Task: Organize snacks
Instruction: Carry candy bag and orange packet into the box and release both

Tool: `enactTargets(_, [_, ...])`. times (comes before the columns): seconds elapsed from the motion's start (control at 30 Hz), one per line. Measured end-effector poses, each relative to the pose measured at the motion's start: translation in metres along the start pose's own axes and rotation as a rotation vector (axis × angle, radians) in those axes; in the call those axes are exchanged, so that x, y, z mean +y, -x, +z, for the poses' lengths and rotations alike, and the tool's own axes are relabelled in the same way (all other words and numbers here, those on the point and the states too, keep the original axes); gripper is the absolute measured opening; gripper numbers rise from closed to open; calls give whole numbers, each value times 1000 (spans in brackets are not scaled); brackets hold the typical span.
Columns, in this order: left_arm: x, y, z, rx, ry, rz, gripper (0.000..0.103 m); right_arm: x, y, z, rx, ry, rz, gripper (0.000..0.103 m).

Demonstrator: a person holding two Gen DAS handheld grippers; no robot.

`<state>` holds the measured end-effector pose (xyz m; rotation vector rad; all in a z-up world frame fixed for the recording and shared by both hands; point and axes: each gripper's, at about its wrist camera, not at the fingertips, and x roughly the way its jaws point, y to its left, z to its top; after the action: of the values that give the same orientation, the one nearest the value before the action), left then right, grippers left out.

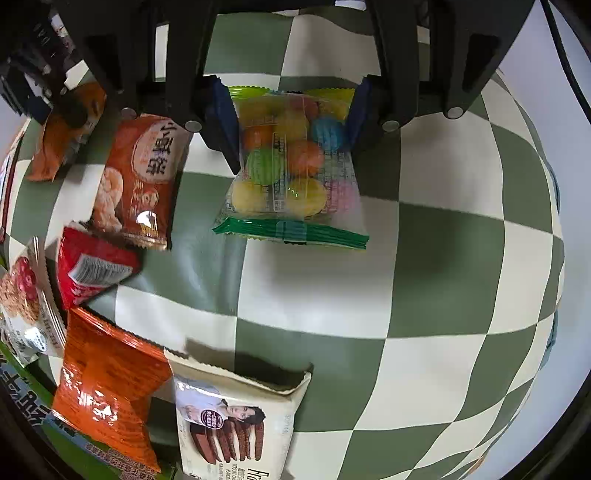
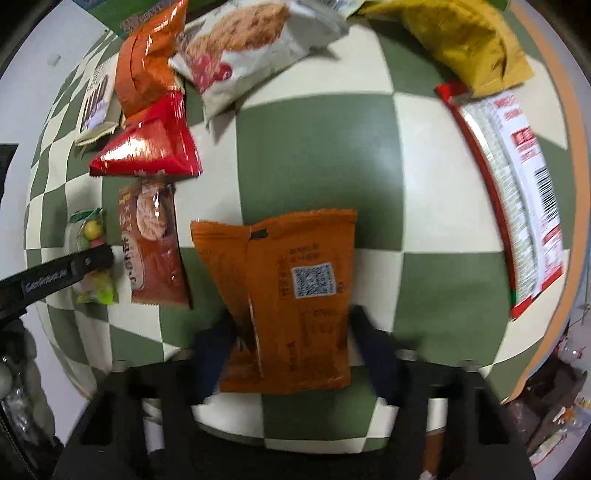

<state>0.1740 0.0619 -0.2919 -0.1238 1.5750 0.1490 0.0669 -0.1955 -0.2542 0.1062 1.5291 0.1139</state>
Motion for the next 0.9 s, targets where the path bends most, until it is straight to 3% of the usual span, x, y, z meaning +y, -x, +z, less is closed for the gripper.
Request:
enactTargets(0.27, [-8, 38, -21, -38, 2, -71, 48, -9, 34, -1, -44, 21, 47, 53])
enactTargets(0.5, [-48, 128, -13, -177, -41, -208, 48, -36, 111, 25, -135, 12, 169, 52])
enactTargets(0.67, [-79, 198, 33, -281, -107, -311, 48, -51, 183, 68, -260, 18, 222, 52])
enactTargets(0.83, [-110, 240, 96, -378, -165, -310, 48, -69, 239, 129, -362, 18, 214, 52])
enactTargets(0.9, [-121, 246, 127, -398, -183, -276, 48, -64, 241, 161, -395, 13, 187, 52])
